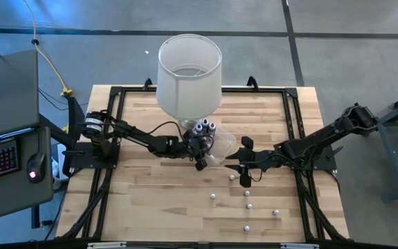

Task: Pick & Place food coloring
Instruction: Put the top small red food coloring bottle into the transparent bin, then put the top small violet food coloring bottle into the transparent bin

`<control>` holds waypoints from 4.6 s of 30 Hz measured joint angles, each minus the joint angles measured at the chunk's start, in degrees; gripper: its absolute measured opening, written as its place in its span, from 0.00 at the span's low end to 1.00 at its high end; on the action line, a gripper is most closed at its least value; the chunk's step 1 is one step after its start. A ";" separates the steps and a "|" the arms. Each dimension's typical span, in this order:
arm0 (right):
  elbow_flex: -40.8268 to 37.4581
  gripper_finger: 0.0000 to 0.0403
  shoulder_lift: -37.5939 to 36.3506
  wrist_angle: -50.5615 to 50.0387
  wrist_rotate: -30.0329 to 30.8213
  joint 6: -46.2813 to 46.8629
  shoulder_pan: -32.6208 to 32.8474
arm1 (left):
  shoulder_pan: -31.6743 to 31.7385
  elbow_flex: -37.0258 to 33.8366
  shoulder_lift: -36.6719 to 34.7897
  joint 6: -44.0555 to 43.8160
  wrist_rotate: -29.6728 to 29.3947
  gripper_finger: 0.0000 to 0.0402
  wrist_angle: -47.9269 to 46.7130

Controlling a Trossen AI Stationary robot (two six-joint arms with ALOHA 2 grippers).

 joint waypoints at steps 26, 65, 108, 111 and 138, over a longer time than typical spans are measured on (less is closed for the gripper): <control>-1.84 0.35 10.87 -6.26 -10.81 8.43 1.34 | -16.27 9.90 -35.90 3.80 -4.44 0.25 -40.36; 2.27 0.15 16.87 27.19 -5.37 0.00 -9.67 | -33.77 9.84 -38.12 0.85 -22.27 0.25 -45.33; 17.03 0.35 24.68 -16.42 -11.27 1.43 -26.98 | -33.77 9.84 -38.12 -1.02 -22.08 0.25 -49.96; 17.05 0.33 21.07 -18.52 -12.06 1.36 -25.18 | -33.75 9.84 -38.12 -1.12 -22.12 0.25 -49.94; 15.52 0.33 32.93 6.62 -18.80 4.02 3.39 | -33.75 9.84 -38.10 -4.27 -23.45 0.25 -48.04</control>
